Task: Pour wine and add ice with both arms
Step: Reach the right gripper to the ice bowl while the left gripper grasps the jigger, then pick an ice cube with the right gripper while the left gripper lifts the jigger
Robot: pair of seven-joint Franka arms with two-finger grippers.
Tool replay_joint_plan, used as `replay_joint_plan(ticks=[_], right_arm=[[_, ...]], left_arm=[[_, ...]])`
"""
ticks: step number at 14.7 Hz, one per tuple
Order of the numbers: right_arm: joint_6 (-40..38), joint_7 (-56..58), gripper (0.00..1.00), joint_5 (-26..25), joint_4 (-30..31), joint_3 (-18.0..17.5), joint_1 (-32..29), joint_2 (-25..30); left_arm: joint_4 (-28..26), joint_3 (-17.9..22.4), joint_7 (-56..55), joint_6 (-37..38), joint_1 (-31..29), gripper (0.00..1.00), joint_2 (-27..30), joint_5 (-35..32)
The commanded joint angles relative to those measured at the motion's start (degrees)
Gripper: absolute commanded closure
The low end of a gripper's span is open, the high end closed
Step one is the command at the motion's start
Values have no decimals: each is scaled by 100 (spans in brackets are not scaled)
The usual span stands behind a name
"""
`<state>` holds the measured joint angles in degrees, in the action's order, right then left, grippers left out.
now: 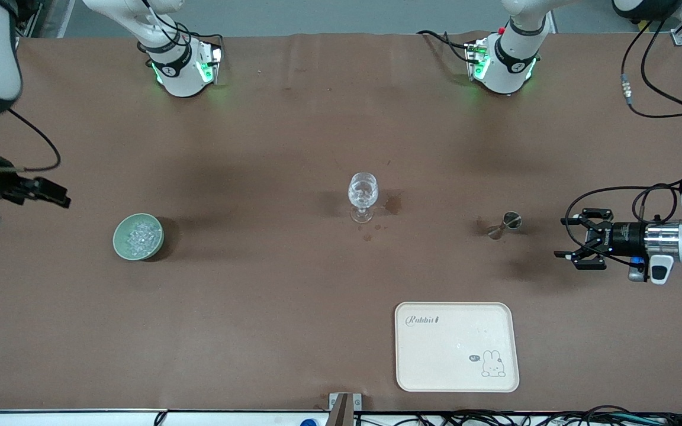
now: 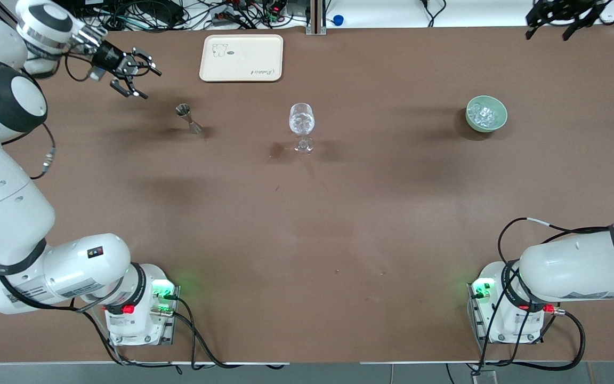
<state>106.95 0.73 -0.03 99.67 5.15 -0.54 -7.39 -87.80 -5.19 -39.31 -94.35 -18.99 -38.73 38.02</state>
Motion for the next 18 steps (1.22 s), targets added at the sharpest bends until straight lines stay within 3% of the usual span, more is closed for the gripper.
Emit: replay_joint_plan(ticks=[1, 4, 9, 14, 18], right_arm=[[885, -46, 0, -23, 612, -31, -33, -104], [1722, -47, 0, -23, 1176, -23, -51, -324], [2434, -55, 0, -14, 1440, -31, -34, -825], [3663, -64, 0, 38, 2380, -49, 28, -931], [3841, -64, 1, 47, 2408, -49, 89, -1150]], left_arm=[[71, -53, -33, 66, -70, 10, -354, 381], [-298, -53, -33, 75, -88, 16, -477, 881], [-439, -70, 247, 75, -61, 21, -767, 1006], [-615, -70, 959, 75, -44, 22, -908, 1041], [-773, -79, 1092, 57, 18, 28, -917, 1208]])
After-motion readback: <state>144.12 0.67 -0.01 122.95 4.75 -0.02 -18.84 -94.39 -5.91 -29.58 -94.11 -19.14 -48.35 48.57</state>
